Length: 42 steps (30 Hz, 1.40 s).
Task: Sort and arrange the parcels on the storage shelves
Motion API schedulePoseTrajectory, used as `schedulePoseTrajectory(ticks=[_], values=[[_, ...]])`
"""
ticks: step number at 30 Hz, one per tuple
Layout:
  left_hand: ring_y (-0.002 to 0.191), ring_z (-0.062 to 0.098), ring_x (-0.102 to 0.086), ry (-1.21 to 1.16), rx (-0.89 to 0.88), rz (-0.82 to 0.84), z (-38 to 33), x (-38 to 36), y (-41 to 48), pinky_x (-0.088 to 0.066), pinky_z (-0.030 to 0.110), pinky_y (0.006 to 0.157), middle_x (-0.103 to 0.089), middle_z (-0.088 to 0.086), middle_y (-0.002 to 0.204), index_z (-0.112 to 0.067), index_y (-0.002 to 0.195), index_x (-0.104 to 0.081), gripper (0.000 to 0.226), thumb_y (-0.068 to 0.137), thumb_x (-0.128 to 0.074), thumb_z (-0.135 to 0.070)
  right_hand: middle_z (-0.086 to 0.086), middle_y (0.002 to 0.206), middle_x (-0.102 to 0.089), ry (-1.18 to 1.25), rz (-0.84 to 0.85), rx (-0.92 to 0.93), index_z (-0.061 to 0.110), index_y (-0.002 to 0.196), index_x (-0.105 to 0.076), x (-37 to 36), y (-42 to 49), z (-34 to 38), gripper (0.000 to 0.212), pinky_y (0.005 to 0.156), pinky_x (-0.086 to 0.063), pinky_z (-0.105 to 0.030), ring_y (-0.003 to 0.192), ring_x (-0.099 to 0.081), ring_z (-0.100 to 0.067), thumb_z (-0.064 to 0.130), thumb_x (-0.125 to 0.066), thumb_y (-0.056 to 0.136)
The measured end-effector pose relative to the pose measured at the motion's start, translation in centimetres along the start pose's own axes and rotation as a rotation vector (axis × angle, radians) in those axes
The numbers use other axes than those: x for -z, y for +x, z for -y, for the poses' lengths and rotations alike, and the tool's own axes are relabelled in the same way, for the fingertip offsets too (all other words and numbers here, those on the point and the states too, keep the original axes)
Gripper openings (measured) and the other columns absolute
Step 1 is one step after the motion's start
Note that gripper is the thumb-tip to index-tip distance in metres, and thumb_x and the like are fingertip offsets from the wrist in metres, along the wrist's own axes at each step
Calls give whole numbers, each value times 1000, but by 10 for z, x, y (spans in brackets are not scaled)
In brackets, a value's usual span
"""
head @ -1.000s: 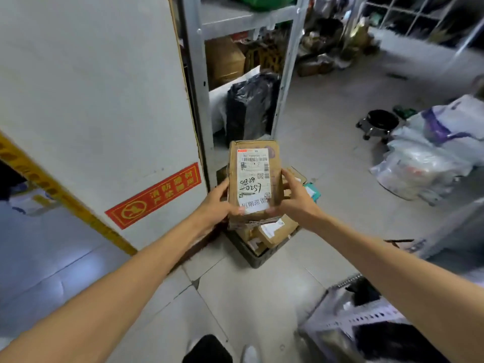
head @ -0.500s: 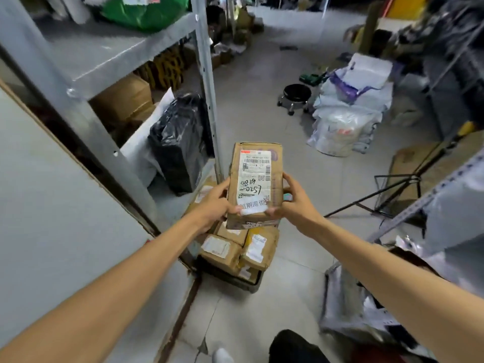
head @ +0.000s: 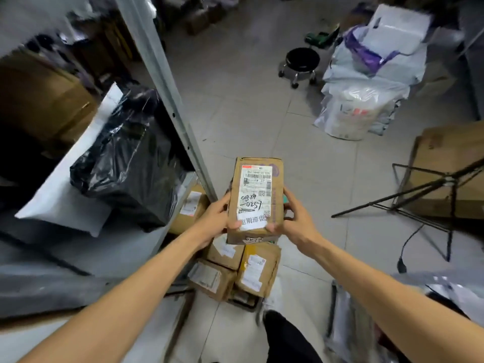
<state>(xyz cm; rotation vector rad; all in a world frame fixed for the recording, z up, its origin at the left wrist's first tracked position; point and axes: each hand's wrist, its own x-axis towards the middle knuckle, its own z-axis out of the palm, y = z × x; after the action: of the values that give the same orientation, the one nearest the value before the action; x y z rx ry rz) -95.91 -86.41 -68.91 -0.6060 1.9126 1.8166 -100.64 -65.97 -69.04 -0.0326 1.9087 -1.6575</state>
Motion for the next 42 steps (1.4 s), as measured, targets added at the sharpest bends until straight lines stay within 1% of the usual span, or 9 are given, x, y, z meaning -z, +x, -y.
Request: schedulePoseTrajectory(ticks=[6, 14, 19, 23, 28, 31, 36, 38, 42], values=[[127, 10, -47, 79, 134, -26, 36, 24, 109, -37, 38, 110, -55, -20, 126, -39, 149, -27, 90, 82, -57, 15, -2, 135, -53, 17, -16, -159, 36, 152, -22, -5, 107, -69, 108, 71, -57, -23, 110, -59, -13, -13, -72, 70], [131, 11, -45, 158, 160, 14, 119, 78, 268, -37, 43, 111, -54, -15, 137, -43, 148, -30, 93, 81, -57, 16, 20, 116, -57, -23, -89, -179, 38, 149, -23, -36, 250, -174, 103, 94, -54, -39, 118, -55, -12, -11, -71, 71], [130, 9, -45, 210, 164, 24, 166, 93, 333, -36, 34, 110, -52, -17, 134, -41, 148, -27, 95, 80, -57, 18, 15, 120, -61, -28, -152, -193, 34, 150, -26, -54, 307, -240, 100, 76, -55, -16, 110, -55, -6, -11, -68, 72], [130, 10, -44, 257, 200, 78, 187, 100, 362, -34, 42, 113, -51, -11, 140, -44, 148, -25, 93, 84, -57, 15, 17, 115, -60, 12, -176, -208, 34, 151, -24, -62, 327, -268, 100, 64, -48, -5, 112, -56, -9, -11, -67, 73], [133, 13, -42, 288, 214, 55, 192, 101, 371, -33, 41, 113, -47, -8, 145, -44, 149, -21, 91, 87, -53, 15, 24, 117, -54, 19, -194, -222, 34, 153, -18, -71, 335, -282, 98, 72, -47, -2, 118, -49, -4, -8, -68, 79], [135, 15, -40, 343, 227, 62, 185, 92, 367, -35, 37, 109, -45, -6, 147, -41, 150, -18, 89, 89, -53, 12, 16, 127, -52, -36, -195, -253, 32, 153, -16, -67, 335, -282, 105, 67, -46, 0, 117, -46, -3, -11, -71, 75], [136, 23, -41, 625, 260, 17, 162, 76, 362, -35, 40, 110, -41, 3, 150, -27, 154, 5, 96, 89, -62, -3, -2, 131, -59, -247, -162, -336, 28, 153, -18, -51, 330, -260, 104, 97, -50, -37, 121, -53, -21, 5, -80, 73], [132, 26, -45, 737, 295, -32, 146, 69, 358, -40, 41, 107, -42, 10, 148, -18, 153, 10, 101, 87, -65, -6, -6, 133, -57, -355, -123, -337, 21, 151, -24, -40, 327, -239, 95, 102, -44, -38, 123, -51, -26, 13, -80, 75], [125, 29, -49, 940, 230, -60, 97, 62, 335, -43, 37, 100, -49, 15, 139, -9, 147, -29, 69, 88, -64, -8, -12, 136, -54, -630, 30, -302, 12, 142, -40, -15, 314, -179, 72, 96, -42, -36, 123, -51, -29, 24, -76, 81]])
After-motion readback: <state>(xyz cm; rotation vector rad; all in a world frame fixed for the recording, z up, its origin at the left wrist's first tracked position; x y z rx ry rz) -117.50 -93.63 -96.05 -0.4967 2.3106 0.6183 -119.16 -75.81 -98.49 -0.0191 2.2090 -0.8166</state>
